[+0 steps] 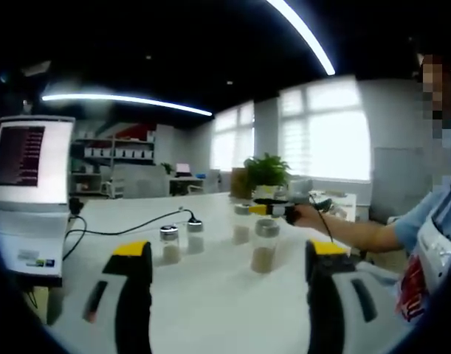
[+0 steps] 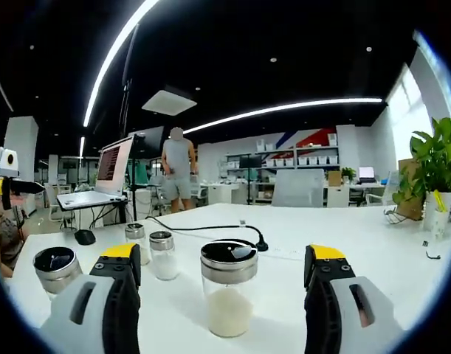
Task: Rotate the seasoning bottle until the label or dispensing opening points toward the visible target arrow and the bottle remains upright within the marked orientation range
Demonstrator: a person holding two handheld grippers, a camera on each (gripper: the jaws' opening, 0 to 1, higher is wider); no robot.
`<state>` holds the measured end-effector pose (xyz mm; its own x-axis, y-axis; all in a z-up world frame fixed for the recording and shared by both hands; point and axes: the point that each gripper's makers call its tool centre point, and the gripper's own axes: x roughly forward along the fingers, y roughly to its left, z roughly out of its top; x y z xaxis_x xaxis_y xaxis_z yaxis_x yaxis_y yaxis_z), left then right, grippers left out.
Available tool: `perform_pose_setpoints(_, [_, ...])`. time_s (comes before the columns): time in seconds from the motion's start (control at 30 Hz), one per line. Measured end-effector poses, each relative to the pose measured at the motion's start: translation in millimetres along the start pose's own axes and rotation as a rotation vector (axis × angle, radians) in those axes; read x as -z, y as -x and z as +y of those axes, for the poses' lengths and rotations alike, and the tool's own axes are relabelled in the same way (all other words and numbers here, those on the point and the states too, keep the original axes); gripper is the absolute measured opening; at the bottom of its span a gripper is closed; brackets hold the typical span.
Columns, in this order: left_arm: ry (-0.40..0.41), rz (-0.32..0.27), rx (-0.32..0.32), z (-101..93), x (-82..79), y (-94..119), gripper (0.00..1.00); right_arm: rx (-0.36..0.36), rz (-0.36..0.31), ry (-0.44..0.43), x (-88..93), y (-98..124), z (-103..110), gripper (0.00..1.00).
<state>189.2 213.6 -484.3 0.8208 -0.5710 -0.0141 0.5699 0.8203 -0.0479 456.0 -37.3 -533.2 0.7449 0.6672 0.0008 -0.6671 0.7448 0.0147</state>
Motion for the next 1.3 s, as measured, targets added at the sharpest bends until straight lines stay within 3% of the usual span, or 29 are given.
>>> perform_pose_setpoints(0.3, [0.002, -0.002, 0.001, 1.6, -0.7, 0, 0.9, 0.027, -0.003, -0.005, 7.0, -20, -6, 0.82])
perform_pose_setpoints(0.43, [0.003, 0.001, 0.0, 2.7, -0.1, 1, 0.9, 0.045, -0.028, -0.028, 8.7, -23, -11, 0.69])
perform_pose_setpoints(0.57, [0.006, -0.005, -0.005, 4.7, -1.4, 2, 0.9, 0.045, -0.012, 0.002, 12.0, -26, -10, 0.65])
perform_pose_setpoints(0.77, [0.007, -0.007, -0.008, 5.5, -1.7, 3, 0.9, 0.04, -0.012, 0.015, 12.7, -29, -9, 0.51])
perform_pose_setpoints(1.07, [0.007, -0.008, -0.013, 7.3, -2.1, 3, 0.9, 0.054, 0.002, 0.021, 16.7, -34, -10, 0.41])
perform_pose_setpoints(1.3, [0.009, -0.008, -0.017, 9.2, -1.8, 4, 0.9, 0.061, 0.009, 0.032, 17.4, -35, -11, 0.41])
